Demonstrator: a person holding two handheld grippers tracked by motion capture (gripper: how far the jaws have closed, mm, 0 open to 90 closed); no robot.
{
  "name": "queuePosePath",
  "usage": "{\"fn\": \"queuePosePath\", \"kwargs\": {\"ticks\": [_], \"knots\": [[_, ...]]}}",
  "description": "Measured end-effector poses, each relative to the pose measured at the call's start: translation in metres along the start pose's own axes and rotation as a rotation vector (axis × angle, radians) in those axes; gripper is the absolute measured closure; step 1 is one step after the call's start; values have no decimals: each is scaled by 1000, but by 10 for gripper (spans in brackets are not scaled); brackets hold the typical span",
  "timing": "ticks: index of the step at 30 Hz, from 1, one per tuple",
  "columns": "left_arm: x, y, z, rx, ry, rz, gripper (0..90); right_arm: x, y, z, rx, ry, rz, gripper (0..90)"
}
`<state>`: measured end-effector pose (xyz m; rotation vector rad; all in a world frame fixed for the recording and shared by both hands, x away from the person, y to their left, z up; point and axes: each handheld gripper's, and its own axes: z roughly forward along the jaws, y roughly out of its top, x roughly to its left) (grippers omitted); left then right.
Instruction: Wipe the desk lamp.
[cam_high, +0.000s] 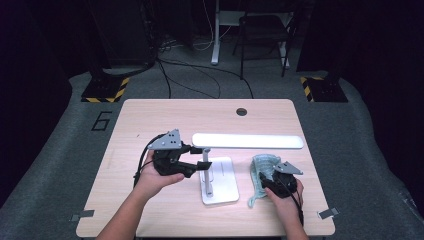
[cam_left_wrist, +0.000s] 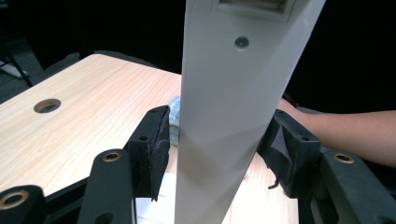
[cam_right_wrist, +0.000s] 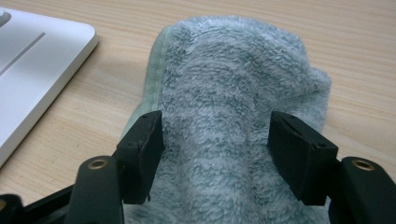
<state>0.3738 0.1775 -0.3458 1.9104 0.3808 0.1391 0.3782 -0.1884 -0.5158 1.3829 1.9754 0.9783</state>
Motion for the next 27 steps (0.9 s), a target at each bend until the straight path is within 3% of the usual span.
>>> {"fn": "queuePosePath", "kwargs": {"ticks": [4, 7, 12, 15, 19, 22, 25, 27], "knots": [[-1, 4, -5, -18, -3, 3, 442, -1, 2, 4, -3, -6, -19, 349], [-3, 9, -9, -11, -8, 11, 457, 1, 4, 6, 3, -10, -2, 346], [-4, 10, -13, -1, 5, 22, 513, 0, 3, 14, 38, -6, -6, 319], [-4, 9, -15, -7, 9, 25, 517, 0, 3, 15, 49, 1, -13, 384], [-5, 7, -17, -16, 4, 23, 524, 1, 3, 14, 53, 37, -30, 572], [-4, 6, -21, -17, -13, 21, 570, 2, 5, 12, 62, 49, -41, 653], [-5, 6, -21, -18, -9, 25, 586, 2, 7, 8, 62, 60, -39, 688], [-6, 6, -21, -15, -8, 34, 609, 5, 11, 1, 32, 82, -16, 694]]}}
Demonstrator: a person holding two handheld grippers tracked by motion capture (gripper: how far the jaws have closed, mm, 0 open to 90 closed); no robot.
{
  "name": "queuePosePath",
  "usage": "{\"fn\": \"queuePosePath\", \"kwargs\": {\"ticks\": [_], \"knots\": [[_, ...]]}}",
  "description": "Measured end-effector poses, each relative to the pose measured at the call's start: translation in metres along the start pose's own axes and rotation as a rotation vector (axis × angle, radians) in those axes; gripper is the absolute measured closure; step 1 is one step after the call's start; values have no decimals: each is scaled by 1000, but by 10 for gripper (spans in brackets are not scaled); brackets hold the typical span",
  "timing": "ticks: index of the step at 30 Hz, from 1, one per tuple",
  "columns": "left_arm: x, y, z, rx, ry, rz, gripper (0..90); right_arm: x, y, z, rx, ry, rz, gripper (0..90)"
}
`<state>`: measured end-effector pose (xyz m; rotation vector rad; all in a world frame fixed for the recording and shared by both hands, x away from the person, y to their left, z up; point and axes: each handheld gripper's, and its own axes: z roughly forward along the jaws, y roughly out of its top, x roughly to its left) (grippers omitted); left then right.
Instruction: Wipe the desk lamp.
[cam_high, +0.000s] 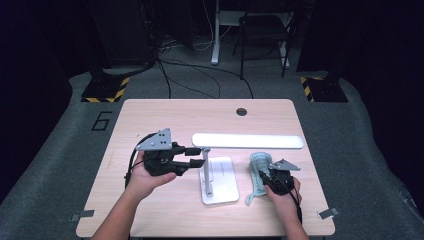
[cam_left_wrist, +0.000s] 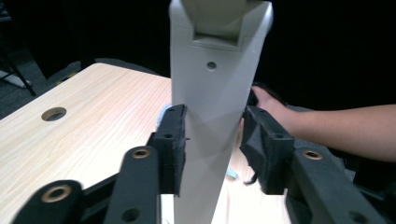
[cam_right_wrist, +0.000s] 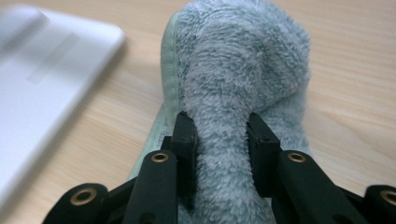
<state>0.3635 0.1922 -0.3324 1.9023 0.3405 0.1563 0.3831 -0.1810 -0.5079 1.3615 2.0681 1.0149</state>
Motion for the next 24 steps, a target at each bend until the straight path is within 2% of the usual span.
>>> {"fn": "queuePosePath", "kwargs": {"ticks": [1, 5, 11, 13, 15, 17, 21, 24], "knots": [[-1, 0, 0, -1, 1, 2, 613, 3, 2, -4, -24, 21, 19, 695], [-2, 0, -3, 3, 5, 14, 642, 21, 12, -20, -77, 95, 22, 695], [1, -2, -7, 7, 52, -5, 679, 50, 24, -29, -100, 180, -48, 695], [1, -3, -6, 3, 47, -9, 686, 61, 28, -30, -101, 224, -58, 694], [0, -4, -4, 6, 46, -8, 692, 66, 30, -28, -103, 250, -58, 694], [0, -4, -2, 15, 50, -5, 700, 73, 30, -24, -93, 298, -49, 694], [0, -6, -1, 13, 54, -6, 706, 85, 27, -10, -46, 358, -53, 694], [0, -8, -1, 17, 57, -4, 706, 94, 24, 0, -22, 373, -73, 695]]}}
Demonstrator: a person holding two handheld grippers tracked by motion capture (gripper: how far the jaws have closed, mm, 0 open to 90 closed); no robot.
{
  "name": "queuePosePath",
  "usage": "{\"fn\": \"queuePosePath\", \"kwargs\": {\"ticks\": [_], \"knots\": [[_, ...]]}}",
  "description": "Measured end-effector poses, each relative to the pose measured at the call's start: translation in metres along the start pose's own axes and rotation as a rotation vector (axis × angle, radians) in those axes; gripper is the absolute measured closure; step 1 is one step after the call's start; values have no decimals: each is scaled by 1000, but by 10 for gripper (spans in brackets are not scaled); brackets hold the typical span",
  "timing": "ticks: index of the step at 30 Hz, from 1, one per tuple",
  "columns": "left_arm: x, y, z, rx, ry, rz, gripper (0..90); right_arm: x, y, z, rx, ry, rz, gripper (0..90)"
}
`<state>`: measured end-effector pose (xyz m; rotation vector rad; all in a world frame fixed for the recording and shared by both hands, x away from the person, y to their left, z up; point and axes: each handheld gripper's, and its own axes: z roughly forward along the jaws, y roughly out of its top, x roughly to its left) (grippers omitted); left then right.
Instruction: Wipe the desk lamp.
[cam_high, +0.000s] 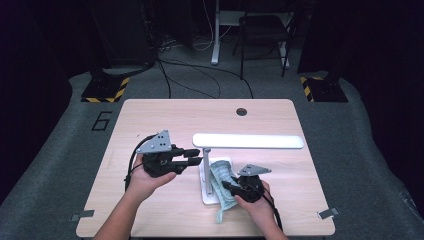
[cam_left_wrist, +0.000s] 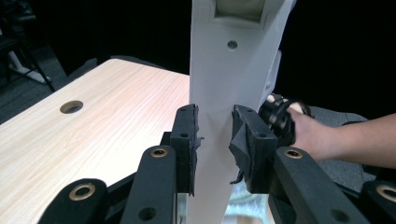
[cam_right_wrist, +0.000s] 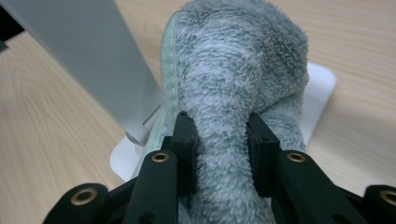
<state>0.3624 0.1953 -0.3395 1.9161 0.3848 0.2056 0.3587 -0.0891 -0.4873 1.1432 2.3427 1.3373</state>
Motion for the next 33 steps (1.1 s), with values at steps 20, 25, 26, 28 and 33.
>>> {"fn": "queuePosePath", "kwargs": {"ticks": [20, 25, 26, 28, 33], "knots": [[-1, -1, 2, 17, -14, -5, 717, 10, -6, 21, 39, 46, -49, 710], [-1, 0, 3, 21, -8, -3, 717, 8, -7, 20, 14, 76, -34, 713], [-1, 0, 3, 22, -5, -2, 717, 8, -7, 20, 9, 80, -39, 713], [-1, 0, 2, 24, -5, -1, 717, 8, -6, 18, -2, 92, -44, 715], [-2, 1, 2, 24, -6, -1, 717, 10, 0, 9, -75, 150, -6, 716]]}}
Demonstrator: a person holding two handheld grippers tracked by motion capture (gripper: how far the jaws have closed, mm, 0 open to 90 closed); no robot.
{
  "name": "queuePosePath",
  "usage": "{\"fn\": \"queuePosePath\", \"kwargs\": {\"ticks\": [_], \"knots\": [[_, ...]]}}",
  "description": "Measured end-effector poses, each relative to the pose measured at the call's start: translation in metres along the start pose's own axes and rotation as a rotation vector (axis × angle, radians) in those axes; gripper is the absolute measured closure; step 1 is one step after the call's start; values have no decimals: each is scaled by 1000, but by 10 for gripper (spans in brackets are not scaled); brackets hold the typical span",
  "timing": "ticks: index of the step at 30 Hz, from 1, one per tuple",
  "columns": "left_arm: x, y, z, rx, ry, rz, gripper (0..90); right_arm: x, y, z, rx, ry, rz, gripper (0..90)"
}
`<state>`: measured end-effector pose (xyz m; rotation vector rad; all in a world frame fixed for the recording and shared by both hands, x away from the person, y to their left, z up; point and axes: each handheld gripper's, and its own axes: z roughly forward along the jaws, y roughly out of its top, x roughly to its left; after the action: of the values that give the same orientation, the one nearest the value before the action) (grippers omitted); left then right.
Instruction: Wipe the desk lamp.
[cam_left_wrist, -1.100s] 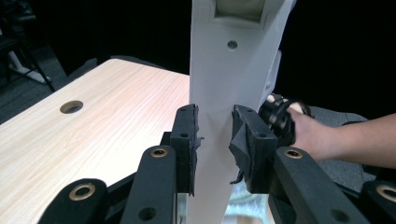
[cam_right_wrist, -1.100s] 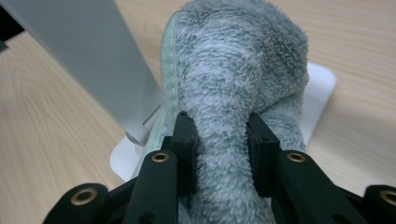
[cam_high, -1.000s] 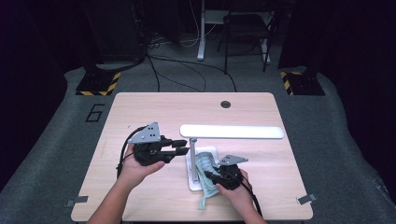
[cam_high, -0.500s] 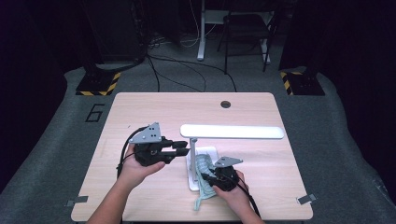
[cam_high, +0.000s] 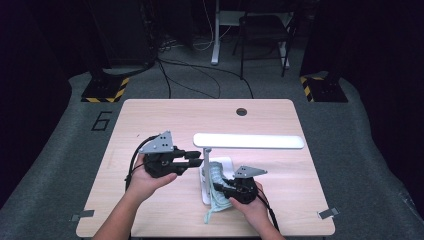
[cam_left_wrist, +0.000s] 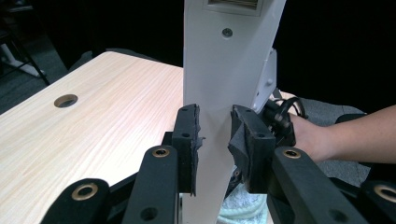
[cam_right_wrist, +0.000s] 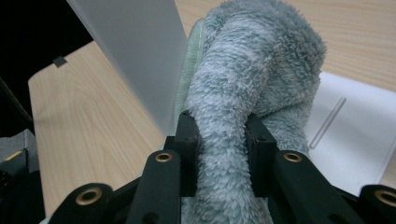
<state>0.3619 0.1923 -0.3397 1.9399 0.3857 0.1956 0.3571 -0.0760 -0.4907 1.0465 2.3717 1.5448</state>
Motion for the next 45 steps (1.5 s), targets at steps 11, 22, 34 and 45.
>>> {"fn": "queuePosePath", "kwargs": {"ticks": [11, 22, 34, 45], "knots": [[-1, 1, 0, 3, -2, 1, 716, 13, 17, -20, -125, 20, -4, 716], [-1, 1, 0, 5, 0, 3, 718, 29, 37, -38, -223, 7, 49, 715], [-2, 1, 0, 9, 3, 2, 720, 40, 48, -48, -268, -5, 54, 715], [-2, 1, 0, 5, 6, 2, 725, 29, 11, -17, -101, -77, 11, 715]]}}
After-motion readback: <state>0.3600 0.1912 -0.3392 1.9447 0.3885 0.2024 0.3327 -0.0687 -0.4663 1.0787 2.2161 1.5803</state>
